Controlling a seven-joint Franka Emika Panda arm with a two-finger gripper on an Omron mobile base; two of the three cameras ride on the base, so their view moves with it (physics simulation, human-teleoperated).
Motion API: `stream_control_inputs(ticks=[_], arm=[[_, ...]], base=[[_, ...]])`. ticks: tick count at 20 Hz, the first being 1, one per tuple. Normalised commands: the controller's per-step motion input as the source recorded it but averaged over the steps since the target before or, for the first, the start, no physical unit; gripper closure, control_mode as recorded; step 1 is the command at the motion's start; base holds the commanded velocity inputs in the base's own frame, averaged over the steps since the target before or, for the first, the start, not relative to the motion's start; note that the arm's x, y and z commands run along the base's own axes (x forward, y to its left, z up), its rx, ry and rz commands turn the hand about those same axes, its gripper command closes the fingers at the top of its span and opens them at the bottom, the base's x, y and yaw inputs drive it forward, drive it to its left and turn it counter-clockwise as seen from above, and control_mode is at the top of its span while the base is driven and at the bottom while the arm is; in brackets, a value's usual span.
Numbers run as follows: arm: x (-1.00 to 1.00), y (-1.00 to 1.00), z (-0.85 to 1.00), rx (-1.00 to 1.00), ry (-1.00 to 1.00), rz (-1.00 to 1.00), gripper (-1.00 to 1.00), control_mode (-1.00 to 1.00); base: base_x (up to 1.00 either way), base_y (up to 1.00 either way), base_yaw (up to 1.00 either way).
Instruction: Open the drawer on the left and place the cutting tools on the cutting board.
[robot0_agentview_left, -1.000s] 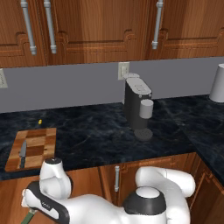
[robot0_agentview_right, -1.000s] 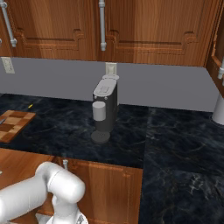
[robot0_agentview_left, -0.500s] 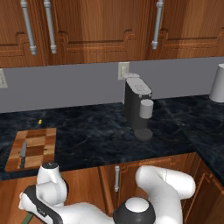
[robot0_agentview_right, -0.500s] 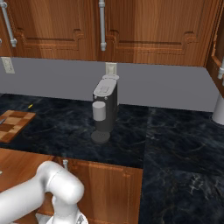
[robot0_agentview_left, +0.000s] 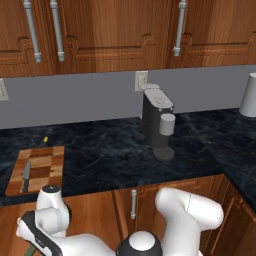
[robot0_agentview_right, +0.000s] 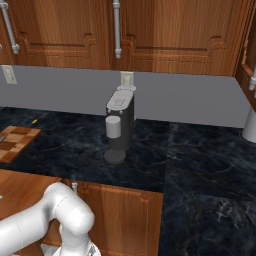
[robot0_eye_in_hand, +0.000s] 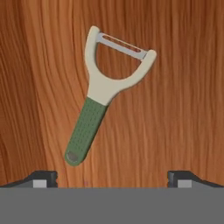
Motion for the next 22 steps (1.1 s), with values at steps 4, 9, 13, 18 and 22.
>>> stream_control_inputs(ticks=[4,9,13,18,22], arm=[[0.09,0.28,-0.23,0.0,0.0,-0.01,-1.0,-1.0],[0.0,0.27,-0.31,0.0,0.0,-0.01,-1.0,-1.0],[0.01,0.23,-0.28,0.0,0.0,-0.01,-1.0,-1.0],[0.03,0.23,-0.24,0.0,0.0,-0.01,-1.0,-1.0],[0.0,0.16,-0.26,0.0,0.0,-0.02,-1.0,-1.0]], base=[[0.0,0.0,0.0],[0.0,0.0,0.0],[0.0,0.0,0.0],[0.0,0.0,0.0],[0.0,0.0,0.0]])
